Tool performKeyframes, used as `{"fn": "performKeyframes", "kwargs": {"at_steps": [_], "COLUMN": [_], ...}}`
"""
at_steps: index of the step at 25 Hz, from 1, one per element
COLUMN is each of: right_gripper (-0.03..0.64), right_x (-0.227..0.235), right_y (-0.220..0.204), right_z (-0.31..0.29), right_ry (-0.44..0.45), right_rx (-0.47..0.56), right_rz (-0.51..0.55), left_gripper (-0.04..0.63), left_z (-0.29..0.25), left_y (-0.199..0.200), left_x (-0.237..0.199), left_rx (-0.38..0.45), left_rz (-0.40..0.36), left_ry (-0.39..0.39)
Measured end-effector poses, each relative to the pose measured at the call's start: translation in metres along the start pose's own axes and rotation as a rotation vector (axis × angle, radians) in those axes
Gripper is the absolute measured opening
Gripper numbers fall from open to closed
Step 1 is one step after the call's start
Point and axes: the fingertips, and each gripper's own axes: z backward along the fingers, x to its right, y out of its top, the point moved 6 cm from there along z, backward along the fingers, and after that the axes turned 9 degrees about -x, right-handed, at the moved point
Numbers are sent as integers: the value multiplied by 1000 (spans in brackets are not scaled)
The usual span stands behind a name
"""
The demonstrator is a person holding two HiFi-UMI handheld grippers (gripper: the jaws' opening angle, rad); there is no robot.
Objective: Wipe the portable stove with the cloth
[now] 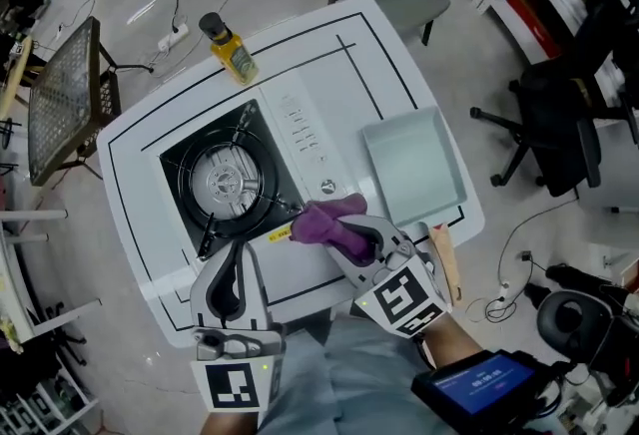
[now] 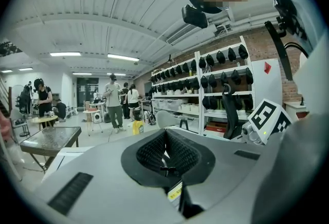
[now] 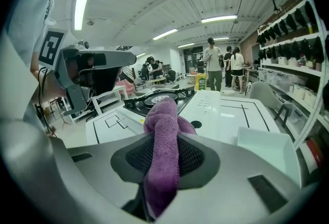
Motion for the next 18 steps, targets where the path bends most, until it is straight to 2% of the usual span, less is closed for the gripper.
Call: {"fn": "performKeyframes", "kwargs": {"at_steps": [5, 10, 18], "right_gripper": [126, 126, 126], "right_x": [21, 31, 6], "right_y": [-8, -3, 37], "right_z": [17, 35, 76], "right_ry": [-45, -128, -280], "right_rx": [8, 5, 49], "right_rz": [-59, -90, -62], "left_gripper": [18, 18, 18], "left_z": [-12, -14, 29], "left_y": [9, 24, 57], "left_x": [20, 28, 8], "left_rx": [12, 50, 170], "left_rz": [-20, -19, -26], "left_ry": [-50, -102, -147]}}
